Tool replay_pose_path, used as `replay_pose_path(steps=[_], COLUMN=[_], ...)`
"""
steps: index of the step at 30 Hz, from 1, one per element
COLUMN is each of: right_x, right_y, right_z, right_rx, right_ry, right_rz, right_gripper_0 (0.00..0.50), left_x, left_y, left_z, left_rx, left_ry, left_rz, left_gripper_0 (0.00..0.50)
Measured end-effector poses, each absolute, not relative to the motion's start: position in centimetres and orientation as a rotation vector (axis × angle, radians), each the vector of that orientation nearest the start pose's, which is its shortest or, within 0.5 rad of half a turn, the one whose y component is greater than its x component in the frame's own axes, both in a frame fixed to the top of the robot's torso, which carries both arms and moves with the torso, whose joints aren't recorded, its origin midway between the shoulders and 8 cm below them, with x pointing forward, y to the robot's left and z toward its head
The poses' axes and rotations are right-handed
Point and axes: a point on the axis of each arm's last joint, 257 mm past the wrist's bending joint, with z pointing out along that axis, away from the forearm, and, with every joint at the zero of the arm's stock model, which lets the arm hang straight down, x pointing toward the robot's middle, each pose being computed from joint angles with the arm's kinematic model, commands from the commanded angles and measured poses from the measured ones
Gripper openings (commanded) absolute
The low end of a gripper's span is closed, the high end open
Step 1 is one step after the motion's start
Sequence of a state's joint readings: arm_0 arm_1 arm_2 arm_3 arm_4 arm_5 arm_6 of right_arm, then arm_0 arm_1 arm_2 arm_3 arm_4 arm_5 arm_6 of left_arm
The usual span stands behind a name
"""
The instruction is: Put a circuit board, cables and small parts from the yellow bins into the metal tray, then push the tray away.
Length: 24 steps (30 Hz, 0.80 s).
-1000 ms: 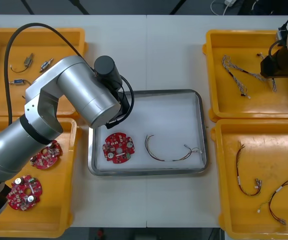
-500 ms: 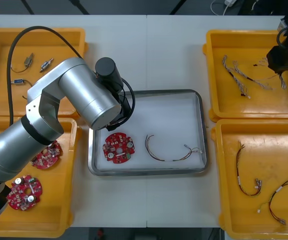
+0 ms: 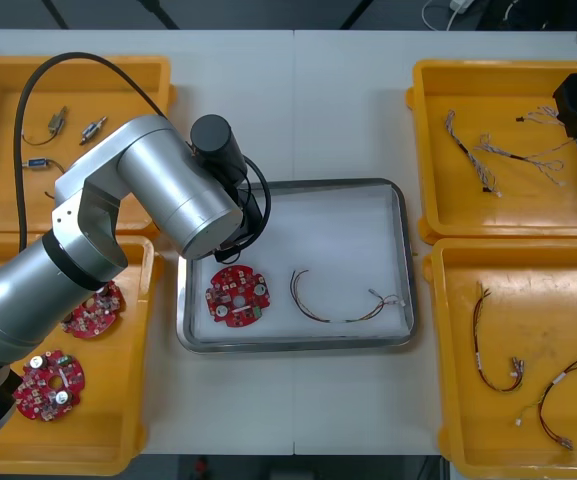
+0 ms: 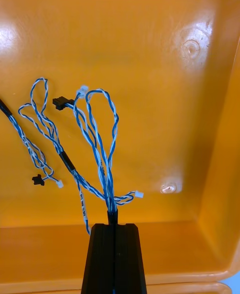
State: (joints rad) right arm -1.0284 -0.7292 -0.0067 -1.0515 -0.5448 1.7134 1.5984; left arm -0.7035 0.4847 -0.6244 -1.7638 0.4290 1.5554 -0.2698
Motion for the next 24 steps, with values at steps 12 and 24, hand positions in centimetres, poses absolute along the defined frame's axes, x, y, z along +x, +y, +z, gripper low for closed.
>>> replay_pose_path(steps=[12, 24], right_x=[57.1, 57.8], right_y=[-39.3, -41.4], right_z=[-9.6, -12.8], right_rx=[0.027, 0.064], right_ry=[2.702, 2.653], right_rz=[-0.078, -0.094], right_gripper_0=[0.0, 0.0], left_x=[47.0, 47.7], left_y=[10.6, 13.6], left_z=[-20.6, -13.4], left_rx=[-0.517, -0.58], left_ry=[2.592, 2.596], left_rz=[-0.26, -0.356], left_gripper_0=[0.5, 0.5])
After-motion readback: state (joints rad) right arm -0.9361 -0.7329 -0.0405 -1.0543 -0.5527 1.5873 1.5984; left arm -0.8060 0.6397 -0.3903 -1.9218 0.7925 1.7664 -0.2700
